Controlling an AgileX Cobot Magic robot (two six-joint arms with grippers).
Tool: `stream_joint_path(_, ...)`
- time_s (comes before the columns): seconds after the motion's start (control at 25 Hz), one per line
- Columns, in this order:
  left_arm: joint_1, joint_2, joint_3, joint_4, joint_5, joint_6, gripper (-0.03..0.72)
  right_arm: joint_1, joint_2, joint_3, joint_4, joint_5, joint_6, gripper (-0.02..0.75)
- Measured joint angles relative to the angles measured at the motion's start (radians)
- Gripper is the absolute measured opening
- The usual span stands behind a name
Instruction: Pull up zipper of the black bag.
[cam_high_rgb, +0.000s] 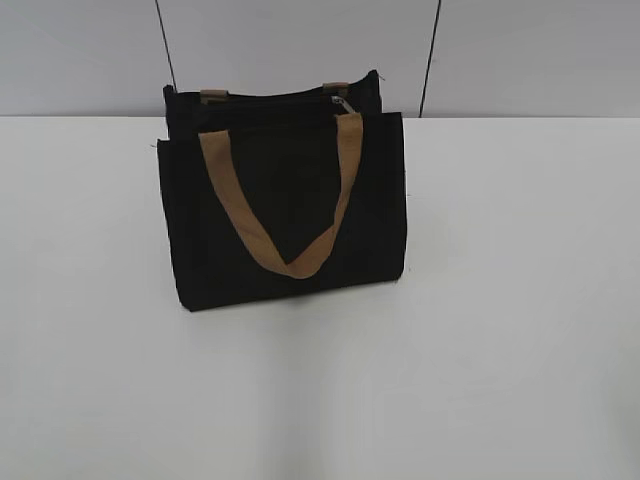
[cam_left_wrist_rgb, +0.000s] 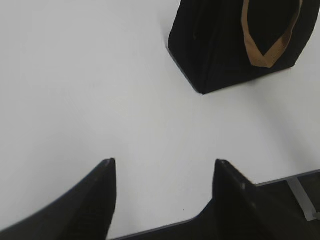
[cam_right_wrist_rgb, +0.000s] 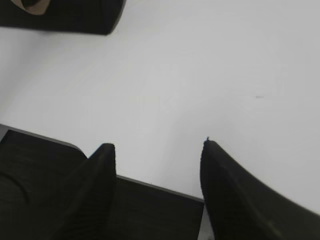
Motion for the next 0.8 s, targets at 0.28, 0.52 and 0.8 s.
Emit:
stream_joint_path(0.28, 0.000, -0.001, 0.037, -0.011, -0.109, 0.000, 0.458, 0.000, 0.000, 0.044, -0.033, -0.041, 0.002, 0.414)
stream_joint_path(0.52, 0.000, -0.001, 0.039, -0.012, -0.117, 0.000, 0.458, 0.000, 0.000, 0.076, -0.052, -0.114, 0.002, 0.414)
stream_joint_path(0.8, 0.000, -0.001, 0.041, -0.012, -0.118, 0.002, 0.458, 0.000, 0.000, 0.076, -0.052, -0.120, 0.002, 0.414)
